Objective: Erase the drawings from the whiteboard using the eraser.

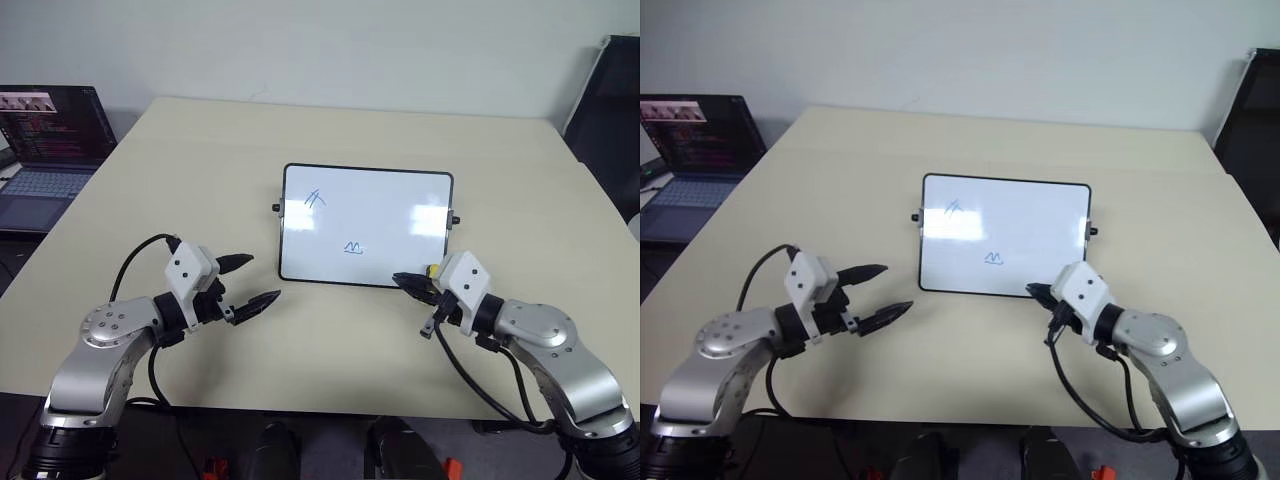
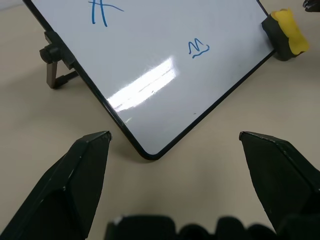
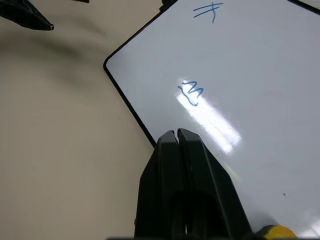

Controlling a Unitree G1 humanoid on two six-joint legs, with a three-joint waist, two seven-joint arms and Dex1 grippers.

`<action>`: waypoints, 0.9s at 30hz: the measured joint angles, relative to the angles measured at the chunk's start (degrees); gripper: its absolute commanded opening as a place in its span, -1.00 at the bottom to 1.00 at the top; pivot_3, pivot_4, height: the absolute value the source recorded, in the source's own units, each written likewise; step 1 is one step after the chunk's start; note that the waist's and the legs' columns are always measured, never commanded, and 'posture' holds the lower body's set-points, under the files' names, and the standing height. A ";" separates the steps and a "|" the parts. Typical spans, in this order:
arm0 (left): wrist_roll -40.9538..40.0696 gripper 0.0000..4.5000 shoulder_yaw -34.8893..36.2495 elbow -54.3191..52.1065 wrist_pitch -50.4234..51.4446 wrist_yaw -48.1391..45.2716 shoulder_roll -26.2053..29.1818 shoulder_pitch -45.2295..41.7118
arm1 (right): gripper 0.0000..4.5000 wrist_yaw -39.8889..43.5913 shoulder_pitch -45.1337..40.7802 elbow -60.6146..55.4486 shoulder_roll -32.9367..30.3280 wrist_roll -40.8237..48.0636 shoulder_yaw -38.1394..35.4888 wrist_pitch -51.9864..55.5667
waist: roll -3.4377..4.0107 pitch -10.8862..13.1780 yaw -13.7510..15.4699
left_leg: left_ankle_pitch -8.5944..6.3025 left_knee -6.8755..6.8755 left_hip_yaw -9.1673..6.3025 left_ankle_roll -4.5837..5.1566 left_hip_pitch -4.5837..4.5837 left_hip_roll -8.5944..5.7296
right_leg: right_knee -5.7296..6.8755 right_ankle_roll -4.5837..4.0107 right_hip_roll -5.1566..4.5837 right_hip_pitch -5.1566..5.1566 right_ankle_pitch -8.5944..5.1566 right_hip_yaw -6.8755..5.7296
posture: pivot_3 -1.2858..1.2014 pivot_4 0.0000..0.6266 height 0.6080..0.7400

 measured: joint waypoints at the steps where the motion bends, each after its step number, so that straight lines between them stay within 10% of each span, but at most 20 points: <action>1: -0.05 1.00 -0.25 0.14 -0.04 -0.91 0.15 -0.65 | -0.83 -0.99 1.86 -1.29 0.37 1.54 -3.54 1.98 | -0.03 0.00 0.31 | 0.00 0.00 -0.01 0.00 -0.01 0.00 | 0.00 0.00 0.00 0.01 0.00 -0.02 | 0.03 -0.52 1.00; 6: -0.62 1.00 -3.43 -0.16 -1.01 -6.09 0.24 -3.83 | -0.11 -6.64 7.90 -5.29 3.24 6.85 -14.97 10.50 | -0.02 0.00 0.47 | 0.00 0.02 0.01 0.00 0.05 0.00 | 0.06 -0.01 0.01 0.01 0.02 0.01 | 0.03 -0.52 1.00; 13: -0.87 1.00 -8.16 1.77 -5.40 -15.99 0.25 -11.47 | 0.99 -19.81 7.57 -13.62 12.79 9.93 -12.01 24.62 | -0.02 0.00 -0.47 | 0.01 0.03 0.00 0.00 0.06 0.01 | 0.07 -0.03 0.02 0.01 0.03 0.01 | 0.03 -0.52 1.00; 27: 2.69 1.00 -15.19 12.54 -13.60 -24.36 -2.29 -21.97 | 0.99 -43.16 -2.85 -9.72 29.72 -1.05 -4.98 38.27 | 0.00 0.00 -0.55 | 0.00 -0.09 -0.05 0.01 -0.04 0.03 | 0.06 -0.07 0.03 -0.05 -0.01 -0.07 | 0.03 -0.52 1.00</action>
